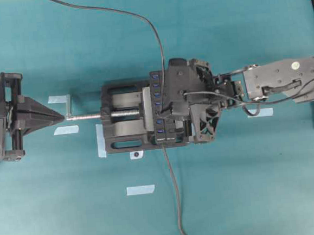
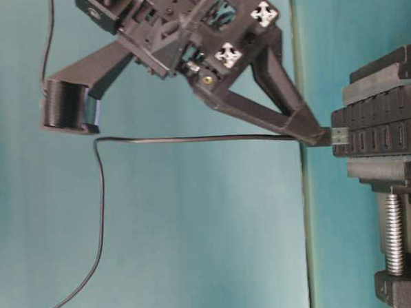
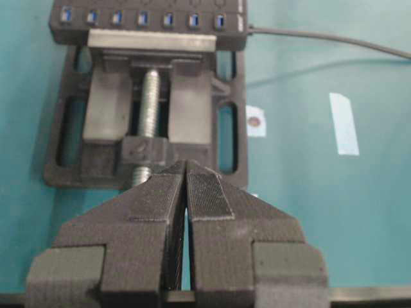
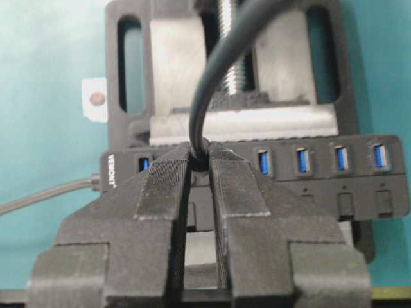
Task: Insert the USB into the second port from the front of the fixed hub.
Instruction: 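Lower the plug with the right gripper into the second port from the front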
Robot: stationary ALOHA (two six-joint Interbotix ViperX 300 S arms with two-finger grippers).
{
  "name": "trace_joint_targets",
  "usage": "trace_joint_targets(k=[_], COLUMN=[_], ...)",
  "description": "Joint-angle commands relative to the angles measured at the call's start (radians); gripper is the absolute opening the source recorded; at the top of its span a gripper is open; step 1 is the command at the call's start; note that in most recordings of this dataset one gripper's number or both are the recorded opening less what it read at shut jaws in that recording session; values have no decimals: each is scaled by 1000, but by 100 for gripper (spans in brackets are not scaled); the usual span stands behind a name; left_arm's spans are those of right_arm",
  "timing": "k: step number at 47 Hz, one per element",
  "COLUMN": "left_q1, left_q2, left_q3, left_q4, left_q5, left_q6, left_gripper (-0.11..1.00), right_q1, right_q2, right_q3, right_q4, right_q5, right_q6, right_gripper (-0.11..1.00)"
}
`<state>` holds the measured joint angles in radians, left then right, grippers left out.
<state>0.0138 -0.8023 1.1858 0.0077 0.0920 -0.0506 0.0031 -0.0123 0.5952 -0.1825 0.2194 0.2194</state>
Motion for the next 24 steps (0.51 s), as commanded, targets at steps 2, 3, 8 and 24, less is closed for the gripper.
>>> trace_joint_targets(k=[2,3,8,24], left_q1=[3,3,5,5], left_q2=[3,5,3,3], left_q3=[-11,-11,-11,-8], left_q4=[2,2,2,2], left_q5=[-6,-6,-5,-6], left_q6=[-2,-2,-2,-2], left_gripper=[0,0,0,0], right_q1=[5,5,8,9], right_q2=[-5,-5,0,14], right_q3=[-20,-18,-20,-21], right_q4=[-5,-5,-6,-6], right_q5=[-8,-8,-8,-31], right_q6=[2,2,-2,-5], right_gripper=[4,4,4,4])
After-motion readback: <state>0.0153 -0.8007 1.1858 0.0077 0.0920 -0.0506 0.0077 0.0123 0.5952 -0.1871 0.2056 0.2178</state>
